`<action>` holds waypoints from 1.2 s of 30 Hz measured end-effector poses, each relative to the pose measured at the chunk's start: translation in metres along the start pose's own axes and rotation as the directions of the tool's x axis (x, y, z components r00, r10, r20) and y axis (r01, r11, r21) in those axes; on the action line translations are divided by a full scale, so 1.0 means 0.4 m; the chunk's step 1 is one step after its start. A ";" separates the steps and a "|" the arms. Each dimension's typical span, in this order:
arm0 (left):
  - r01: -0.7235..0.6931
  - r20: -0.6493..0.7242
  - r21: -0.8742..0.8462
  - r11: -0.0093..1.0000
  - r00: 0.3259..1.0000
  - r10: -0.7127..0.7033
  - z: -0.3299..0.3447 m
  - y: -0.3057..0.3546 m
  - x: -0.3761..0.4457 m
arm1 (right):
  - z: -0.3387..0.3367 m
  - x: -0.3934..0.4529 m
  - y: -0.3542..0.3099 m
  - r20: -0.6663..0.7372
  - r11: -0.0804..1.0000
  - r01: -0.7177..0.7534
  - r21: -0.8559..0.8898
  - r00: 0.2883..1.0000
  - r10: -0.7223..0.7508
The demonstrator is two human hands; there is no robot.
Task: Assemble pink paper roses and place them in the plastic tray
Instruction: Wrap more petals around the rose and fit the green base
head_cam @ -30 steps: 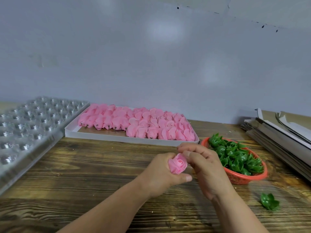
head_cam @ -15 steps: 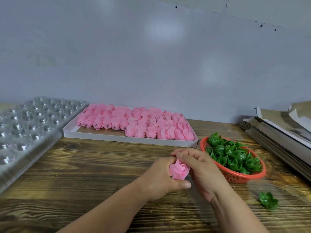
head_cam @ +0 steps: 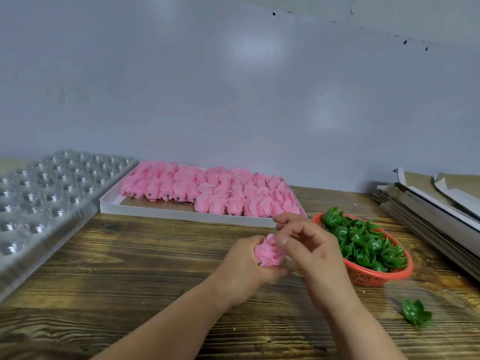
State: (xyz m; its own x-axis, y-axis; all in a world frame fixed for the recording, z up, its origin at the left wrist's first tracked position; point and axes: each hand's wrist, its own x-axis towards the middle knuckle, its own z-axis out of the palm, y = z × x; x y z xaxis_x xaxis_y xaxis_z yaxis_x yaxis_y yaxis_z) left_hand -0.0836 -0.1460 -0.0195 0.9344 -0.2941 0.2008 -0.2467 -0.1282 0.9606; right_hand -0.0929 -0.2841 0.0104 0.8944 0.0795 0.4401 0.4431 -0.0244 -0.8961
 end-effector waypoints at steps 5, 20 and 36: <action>-0.010 -0.056 -0.043 0.999 0.998 0.008 -0.005 0.003 0.003 | 0.021 -0.012 0.012 0.106 0.934 0.248 -0.256 0.968 -0.228; -0.015 -0.022 -0.116 0.993 1.000 0.013 0.001 -0.004 0.002 | 0.038 -0.017 0.021 0.121 0.821 0.343 -0.456 0.938 -0.325; -0.021 0.015 -0.233 0.972 1.000 0.025 -0.013 -0.010 0.001 | 0.023 -0.013 0.009 0.137 0.902 0.257 -0.346 0.965 -0.223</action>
State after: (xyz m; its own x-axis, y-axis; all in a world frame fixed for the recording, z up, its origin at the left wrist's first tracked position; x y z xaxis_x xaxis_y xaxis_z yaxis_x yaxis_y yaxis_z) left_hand -0.0808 -0.1407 -0.0222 0.9242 -0.3109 0.2216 -0.1994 0.1019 0.9746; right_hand -0.0966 -0.2753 0.0042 0.7563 0.2183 0.6167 0.6508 -0.3467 -0.6754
